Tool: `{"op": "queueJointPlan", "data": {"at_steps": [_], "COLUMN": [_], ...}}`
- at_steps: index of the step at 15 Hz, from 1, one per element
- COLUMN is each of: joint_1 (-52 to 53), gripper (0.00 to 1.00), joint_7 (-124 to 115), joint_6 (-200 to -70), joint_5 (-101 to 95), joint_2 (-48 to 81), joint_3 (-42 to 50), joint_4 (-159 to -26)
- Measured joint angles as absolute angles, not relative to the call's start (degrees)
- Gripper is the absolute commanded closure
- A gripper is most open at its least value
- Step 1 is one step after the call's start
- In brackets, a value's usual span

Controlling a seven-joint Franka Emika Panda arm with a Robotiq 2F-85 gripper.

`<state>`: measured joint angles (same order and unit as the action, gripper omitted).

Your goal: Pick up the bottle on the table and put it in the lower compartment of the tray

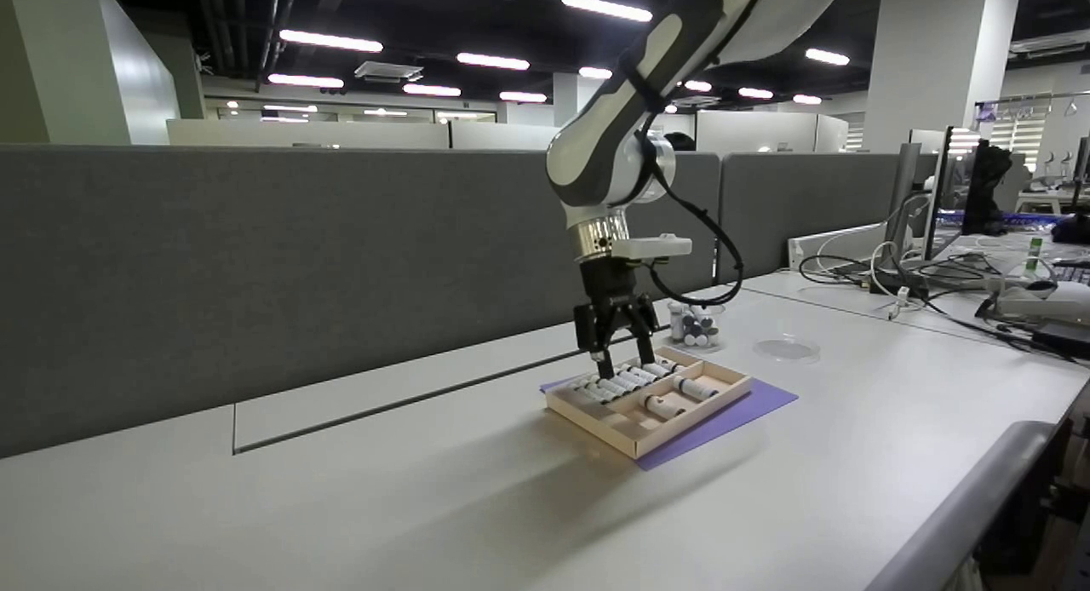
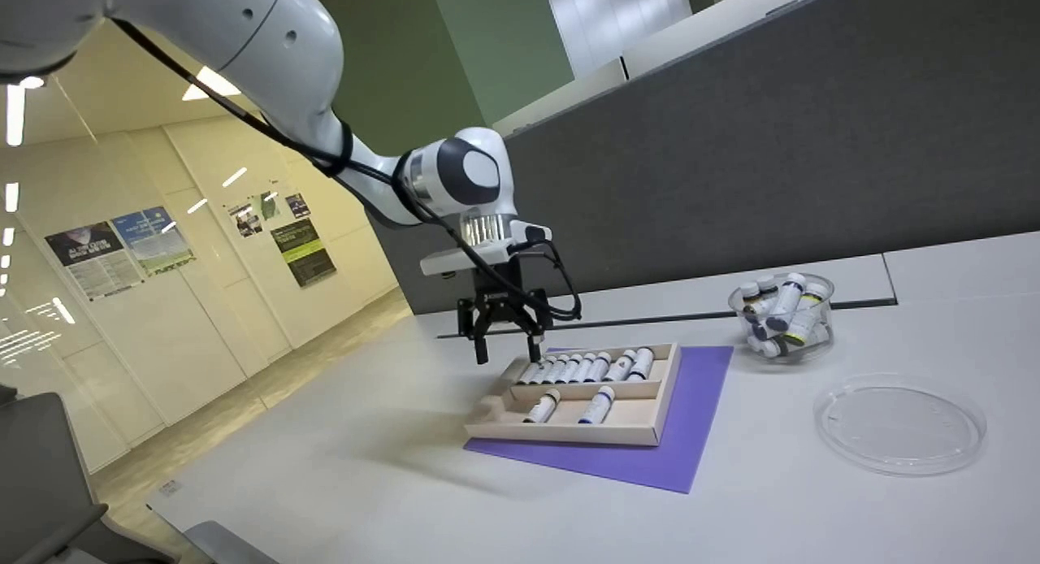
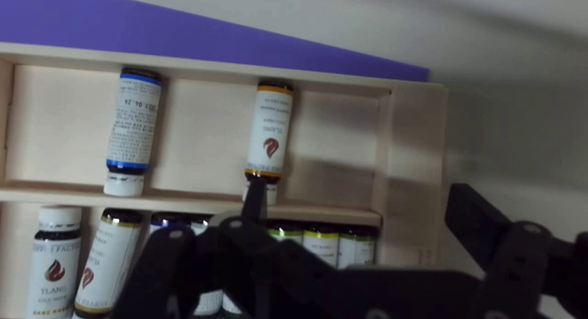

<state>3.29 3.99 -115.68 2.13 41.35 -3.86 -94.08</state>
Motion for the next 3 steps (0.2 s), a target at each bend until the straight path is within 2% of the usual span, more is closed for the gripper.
{"op": "queueJointPlan", "data": {"at_steps": [3], "joint_1": [3.68], "gripper": [0.00], "joint_7": [4.65], "joint_6": [-115.65], "joint_5": [2.09], "joint_2": [38.40], "joint_3": [-4.16], "joint_4": [-94.60]}}
